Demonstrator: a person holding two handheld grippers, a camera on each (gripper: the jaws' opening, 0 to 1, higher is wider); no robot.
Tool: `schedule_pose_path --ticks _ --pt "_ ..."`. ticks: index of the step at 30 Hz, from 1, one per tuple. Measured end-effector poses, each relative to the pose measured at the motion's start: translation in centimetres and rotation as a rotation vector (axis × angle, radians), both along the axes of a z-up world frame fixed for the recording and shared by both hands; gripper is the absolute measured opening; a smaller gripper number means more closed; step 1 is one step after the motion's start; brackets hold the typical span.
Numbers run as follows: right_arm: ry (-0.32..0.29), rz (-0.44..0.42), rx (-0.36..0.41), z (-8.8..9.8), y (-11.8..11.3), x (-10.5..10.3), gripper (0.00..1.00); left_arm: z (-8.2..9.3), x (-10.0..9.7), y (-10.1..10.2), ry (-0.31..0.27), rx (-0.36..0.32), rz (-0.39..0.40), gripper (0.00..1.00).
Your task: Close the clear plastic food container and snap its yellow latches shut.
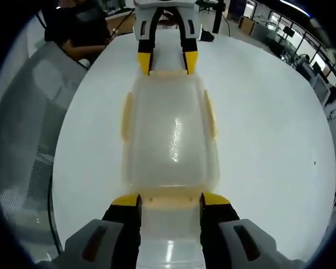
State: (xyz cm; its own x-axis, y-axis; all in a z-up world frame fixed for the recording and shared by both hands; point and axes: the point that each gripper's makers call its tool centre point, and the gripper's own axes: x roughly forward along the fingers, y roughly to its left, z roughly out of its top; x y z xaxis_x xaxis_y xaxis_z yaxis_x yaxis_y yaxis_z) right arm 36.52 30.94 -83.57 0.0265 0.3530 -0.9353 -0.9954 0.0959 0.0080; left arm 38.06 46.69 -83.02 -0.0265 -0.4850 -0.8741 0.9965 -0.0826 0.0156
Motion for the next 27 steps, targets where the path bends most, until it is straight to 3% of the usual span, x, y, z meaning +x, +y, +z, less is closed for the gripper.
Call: schedule_pose_path --ticks 12,17,27 --pt "0.021 -0.003 -0.001 0.6 -0.8 -0.4 0.40 1.4 -0.1 -0.8 -0.005 -0.008 -0.002 0.39" --pt "0.003 -0.002 0.035 1.9 -0.9 -0.4 0.40 2.3 -0.3 -0.8 -0.006 -0.009 0.008 0.39" --pt "-0.029 0.012 0.079 5.5 -1.7 -1.3 0.40 5.8 -1.5 -1.6 -0.023 -0.039 0.021 0.39"
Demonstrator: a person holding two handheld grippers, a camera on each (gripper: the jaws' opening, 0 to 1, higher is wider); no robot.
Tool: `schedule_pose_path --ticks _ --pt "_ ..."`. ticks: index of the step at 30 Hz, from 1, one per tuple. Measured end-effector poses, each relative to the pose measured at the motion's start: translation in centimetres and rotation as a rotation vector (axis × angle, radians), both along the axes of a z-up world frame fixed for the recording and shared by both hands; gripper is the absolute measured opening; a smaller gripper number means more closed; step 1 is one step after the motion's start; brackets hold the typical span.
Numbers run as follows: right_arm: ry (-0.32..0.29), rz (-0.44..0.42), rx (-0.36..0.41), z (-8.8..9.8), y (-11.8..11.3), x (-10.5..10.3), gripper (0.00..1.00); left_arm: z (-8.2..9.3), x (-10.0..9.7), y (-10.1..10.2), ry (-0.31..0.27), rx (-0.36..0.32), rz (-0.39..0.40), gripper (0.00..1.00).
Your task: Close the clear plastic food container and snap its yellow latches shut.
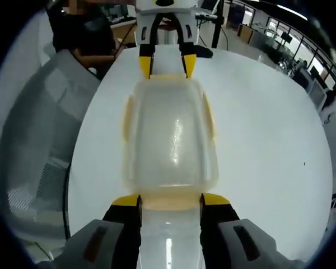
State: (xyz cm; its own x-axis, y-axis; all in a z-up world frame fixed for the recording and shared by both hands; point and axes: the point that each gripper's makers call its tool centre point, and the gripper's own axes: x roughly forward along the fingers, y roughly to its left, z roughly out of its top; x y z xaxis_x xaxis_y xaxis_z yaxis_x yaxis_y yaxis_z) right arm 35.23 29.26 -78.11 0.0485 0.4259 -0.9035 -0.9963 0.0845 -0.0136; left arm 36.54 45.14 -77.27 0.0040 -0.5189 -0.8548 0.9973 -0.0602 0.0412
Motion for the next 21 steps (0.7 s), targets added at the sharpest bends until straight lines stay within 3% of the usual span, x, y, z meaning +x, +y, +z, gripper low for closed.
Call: schedule_pose_path --ticks 10,21 --pt "-0.025 -0.007 0.023 3.3 -1.5 -0.8 0.40 2.9 -0.7 -1.5 -0.008 -0.030 0.001 0.39" --pt "-0.048 -0.037 0.026 6.7 -5.0 -1.3 0.39 5.6 -0.8 -5.0 -0.018 -0.048 -0.016 0.39"
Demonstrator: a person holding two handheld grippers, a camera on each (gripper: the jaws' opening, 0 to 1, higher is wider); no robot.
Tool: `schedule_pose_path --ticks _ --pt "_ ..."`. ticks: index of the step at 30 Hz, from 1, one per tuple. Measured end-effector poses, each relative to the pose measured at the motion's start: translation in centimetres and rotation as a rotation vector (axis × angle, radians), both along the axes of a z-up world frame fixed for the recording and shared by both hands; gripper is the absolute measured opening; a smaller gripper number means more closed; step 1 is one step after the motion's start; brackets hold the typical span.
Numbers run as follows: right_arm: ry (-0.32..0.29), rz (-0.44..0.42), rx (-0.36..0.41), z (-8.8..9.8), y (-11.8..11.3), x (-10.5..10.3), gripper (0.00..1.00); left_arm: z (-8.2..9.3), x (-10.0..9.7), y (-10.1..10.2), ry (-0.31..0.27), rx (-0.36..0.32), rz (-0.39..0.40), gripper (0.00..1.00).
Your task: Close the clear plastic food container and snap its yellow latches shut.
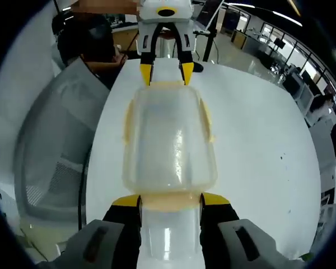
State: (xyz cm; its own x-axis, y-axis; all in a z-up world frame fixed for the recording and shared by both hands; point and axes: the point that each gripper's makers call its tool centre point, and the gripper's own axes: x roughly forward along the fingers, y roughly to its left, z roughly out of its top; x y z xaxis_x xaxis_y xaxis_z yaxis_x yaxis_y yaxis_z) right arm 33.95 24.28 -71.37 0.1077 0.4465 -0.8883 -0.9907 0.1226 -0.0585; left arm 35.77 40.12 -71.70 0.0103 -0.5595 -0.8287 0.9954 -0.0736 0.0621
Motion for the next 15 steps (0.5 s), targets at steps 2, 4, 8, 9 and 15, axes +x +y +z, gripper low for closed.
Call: schedule_pose_path --ticks 2,4,8,9,15 --pt "-0.004 -0.003 0.000 0.3 -0.8 -0.2 0.39 0.2 -0.1 -0.8 0.003 -0.006 -0.002 0.39" --pt "-0.003 -0.009 -0.008 0.3 -1.7 -0.3 0.39 0.4 -0.4 -1.6 0.007 -0.011 -0.004 0.39" --pt "-0.003 -0.012 -0.014 0.2 -3.2 -0.7 0.39 0.4 -0.6 -3.1 0.002 -0.011 -0.009 0.39" --pt "-0.004 -0.011 -0.015 0.2 -3.5 -0.7 0.39 0.3 -0.7 -3.6 0.004 -0.014 -0.007 0.39" --pt "-0.005 -0.014 -0.022 0.0 -5.4 -1.0 0.39 0.3 -1.0 -5.4 0.000 -0.019 -0.009 0.39"
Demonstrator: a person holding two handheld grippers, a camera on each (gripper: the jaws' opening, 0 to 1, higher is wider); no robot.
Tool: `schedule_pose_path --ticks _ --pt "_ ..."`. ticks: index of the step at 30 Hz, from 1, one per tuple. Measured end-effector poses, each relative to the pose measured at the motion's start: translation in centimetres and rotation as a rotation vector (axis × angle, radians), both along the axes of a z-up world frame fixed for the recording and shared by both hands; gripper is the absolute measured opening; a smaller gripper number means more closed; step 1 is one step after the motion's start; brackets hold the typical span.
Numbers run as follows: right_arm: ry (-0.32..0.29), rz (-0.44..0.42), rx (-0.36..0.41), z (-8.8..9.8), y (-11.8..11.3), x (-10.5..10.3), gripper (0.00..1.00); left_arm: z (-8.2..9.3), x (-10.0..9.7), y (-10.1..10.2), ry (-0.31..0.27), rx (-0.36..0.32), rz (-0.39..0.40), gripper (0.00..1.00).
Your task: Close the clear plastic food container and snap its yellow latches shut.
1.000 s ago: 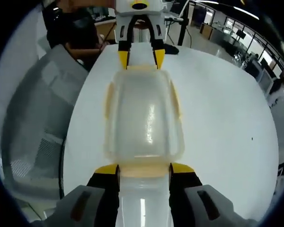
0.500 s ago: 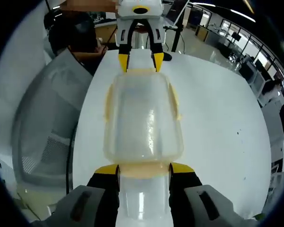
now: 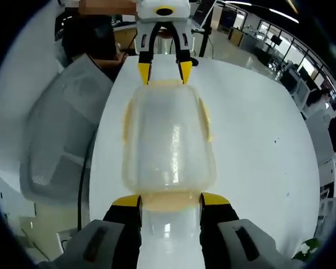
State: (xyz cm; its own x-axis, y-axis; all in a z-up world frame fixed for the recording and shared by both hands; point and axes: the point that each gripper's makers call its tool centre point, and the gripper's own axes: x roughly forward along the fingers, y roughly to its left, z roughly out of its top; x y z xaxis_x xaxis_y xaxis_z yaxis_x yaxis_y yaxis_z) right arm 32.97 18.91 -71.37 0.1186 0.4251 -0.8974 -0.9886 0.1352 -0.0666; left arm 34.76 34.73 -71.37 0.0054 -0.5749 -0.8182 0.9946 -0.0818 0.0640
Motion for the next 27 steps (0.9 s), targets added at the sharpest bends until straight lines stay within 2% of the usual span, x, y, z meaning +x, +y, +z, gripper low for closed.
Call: schedule_pose_path --ticks 19,27 --pt "0.003 0.000 -0.017 -0.2 -4.9 -0.5 0.39 -0.2 -0.7 -4.9 -0.005 -0.013 0.003 0.39" --pt "0.012 -0.003 -0.023 -0.9 -6.8 -0.8 0.39 -0.7 -0.9 -6.7 -0.004 -0.015 0.002 0.39"
